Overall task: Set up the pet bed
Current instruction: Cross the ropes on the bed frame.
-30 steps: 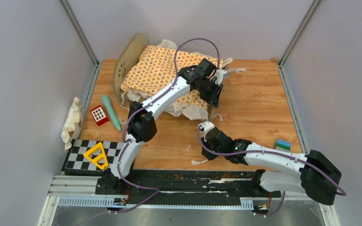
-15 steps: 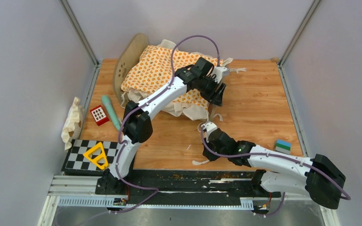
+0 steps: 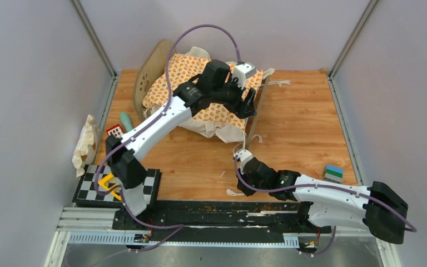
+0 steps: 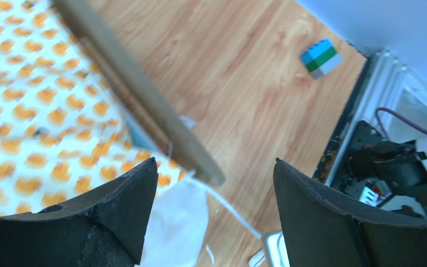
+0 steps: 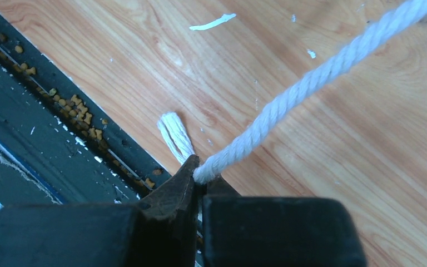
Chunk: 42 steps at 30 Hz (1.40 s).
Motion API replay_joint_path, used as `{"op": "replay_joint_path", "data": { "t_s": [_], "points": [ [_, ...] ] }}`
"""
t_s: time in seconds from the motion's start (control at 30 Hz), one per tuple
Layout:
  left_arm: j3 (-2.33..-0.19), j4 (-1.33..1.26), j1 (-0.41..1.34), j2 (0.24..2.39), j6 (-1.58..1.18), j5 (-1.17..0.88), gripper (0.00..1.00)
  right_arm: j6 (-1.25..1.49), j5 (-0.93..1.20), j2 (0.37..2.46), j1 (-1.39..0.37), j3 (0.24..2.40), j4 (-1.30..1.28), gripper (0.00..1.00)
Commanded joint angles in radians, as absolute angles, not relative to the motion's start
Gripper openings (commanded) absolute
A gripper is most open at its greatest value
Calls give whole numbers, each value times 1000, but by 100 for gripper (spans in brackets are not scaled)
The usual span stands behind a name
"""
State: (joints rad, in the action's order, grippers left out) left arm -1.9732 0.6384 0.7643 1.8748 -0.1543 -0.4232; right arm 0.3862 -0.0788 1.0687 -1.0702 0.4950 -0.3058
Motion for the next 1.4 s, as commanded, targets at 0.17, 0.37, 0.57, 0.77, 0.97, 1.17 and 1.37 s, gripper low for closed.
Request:
{"op": "replay_joint_path", "data": {
  "t_s": [0.17,0.37,0.57,0.77,0.97,1.17,1.37],
  "points": [
    [-1333,399,745,1323,-227,63,84,431,-128,1025,-1146,495,-333,0],
    [-991,381,719,1069,-317,50,75,456,-132,1022,-1172,499,-355,0],
    [-730,221,719,932,-387,-96,57,477,-79,980,-1174,521,-439,0],
    [-683,90,746,964,-412,-197,59,457,-31,901,-1175,549,-536,0],
    [-672,-43,842,982,-459,-145,62,443,58,853,-1175,532,-523,0],
    [-592,-262,842,1008,-591,-145,61,426,90,838,-1182,507,-511,0],
    [-598,-369,843,1081,-639,-144,64,432,129,776,-1182,502,-517,0]
  ]
}}
